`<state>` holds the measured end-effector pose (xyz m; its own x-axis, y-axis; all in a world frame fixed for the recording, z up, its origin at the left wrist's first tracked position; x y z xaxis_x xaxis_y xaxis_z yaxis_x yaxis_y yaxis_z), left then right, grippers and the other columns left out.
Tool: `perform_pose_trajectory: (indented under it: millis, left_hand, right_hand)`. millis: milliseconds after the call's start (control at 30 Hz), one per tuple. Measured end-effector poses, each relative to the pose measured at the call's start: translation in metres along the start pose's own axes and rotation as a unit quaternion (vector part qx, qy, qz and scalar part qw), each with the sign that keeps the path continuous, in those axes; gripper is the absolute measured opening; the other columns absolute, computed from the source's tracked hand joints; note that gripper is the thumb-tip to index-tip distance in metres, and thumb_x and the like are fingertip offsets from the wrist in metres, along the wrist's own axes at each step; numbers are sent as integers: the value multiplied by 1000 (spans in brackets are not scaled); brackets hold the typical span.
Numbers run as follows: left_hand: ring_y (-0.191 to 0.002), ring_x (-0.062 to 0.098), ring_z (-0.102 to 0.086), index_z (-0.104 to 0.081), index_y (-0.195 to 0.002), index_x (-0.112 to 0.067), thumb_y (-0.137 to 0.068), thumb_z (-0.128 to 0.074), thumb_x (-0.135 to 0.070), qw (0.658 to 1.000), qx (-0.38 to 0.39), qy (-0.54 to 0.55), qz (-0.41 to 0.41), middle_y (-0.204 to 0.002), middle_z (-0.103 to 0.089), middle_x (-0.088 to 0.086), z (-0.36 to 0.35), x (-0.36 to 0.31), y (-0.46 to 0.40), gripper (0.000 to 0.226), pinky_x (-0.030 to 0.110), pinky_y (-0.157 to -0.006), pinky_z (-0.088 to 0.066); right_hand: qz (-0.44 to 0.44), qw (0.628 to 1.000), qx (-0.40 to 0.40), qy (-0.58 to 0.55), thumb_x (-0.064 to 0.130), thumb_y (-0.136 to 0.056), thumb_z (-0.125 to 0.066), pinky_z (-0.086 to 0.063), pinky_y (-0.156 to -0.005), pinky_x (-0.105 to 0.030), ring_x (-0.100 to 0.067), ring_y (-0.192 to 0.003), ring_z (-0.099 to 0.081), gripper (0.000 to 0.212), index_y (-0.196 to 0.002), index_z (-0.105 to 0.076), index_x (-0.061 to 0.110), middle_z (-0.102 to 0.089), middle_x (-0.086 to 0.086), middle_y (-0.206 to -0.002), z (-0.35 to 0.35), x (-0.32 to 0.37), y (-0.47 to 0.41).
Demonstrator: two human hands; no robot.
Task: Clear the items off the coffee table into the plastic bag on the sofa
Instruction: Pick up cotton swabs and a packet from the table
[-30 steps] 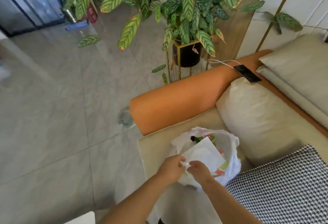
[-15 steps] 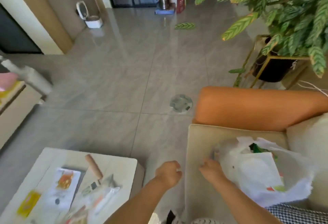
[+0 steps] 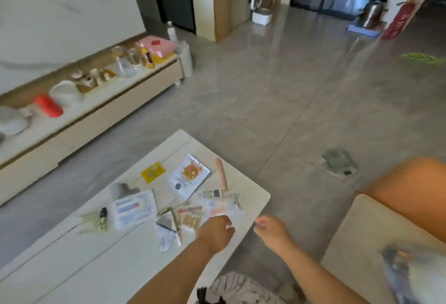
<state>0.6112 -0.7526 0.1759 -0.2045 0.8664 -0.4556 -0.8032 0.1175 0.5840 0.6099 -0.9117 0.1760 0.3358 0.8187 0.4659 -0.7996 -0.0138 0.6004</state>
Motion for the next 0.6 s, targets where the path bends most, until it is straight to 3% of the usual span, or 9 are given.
perform_pose_trajectory:
  millis: [100, 200, 267, 333, 600]
  left_hand:
    - [-118, 19, -55, -56, -125, -21, -96, -45, -38, 998, -17, 34, 48, -132, -56, 1, 15, 61, 18, 35, 27, -99, -44]
    - [-121, 18, -52, -54, -127, -24, -97, -42, -39, 991, -24, 77, 106, -135, -54, -1, 21, 114, 31, 36, 25, -99, -40]
    - [-120, 19, -53, -53, -128, -24, -97, -42, -40, 985, -22, 104, 140, -134, -55, 0, 19, 142, 37, 36, 27, -100, -40]
    - [-118, 20, -55, -54, -127, -24, -96, -42, -39, 976, -18, 133, 173, -132, -56, 0, 15, 164, 41, 36, 28, -100, -42]
    - [-112, 18, -58, -58, -123, -23, -94, -46, -37, 915, -22, 263, 304, -127, -58, -1, -21, 244, 28, 34, 27, -96, -47]
  right_hand:
    - [22, 999, 34, 34, 19, -90, -47, -37, -75, -24, -20, -97, -58, 16, -94, -61, 12, -62, -3, -100, -39, 39, -6]
    - [66, 993, 59, 73, 17, -91, -43, -33, -72, -24, -2, -70, -45, 24, -69, -44, 25, -47, 10, -77, -68, 77, -12]
    - [81, 989, 89, 90, 20, -94, -44, -38, -82, -23, -7, -94, -55, 15, -94, -58, 24, -57, 9, -99, -86, 93, -18]
    - [79, 986, 107, 103, 21, -95, -45, -38, -93, -21, -16, -119, -52, 29, -122, -55, 15, -57, 2, -125, -102, 103, -28]
    - [97, 966, 196, 141, 23, -94, -48, -38, -93, -19, -15, -120, -52, 33, -126, -52, 15, -56, 0, -130, -176, 128, -102]
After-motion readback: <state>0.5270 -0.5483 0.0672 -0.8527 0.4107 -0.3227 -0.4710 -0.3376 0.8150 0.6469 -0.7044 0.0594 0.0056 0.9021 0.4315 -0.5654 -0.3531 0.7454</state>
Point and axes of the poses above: each hand's wrist, its own y-axis away from the middle knuckle, its own z-axis out of the back of the hand, x = y × z, the point moved 9 cm from there along -y, towards the middle knuckle
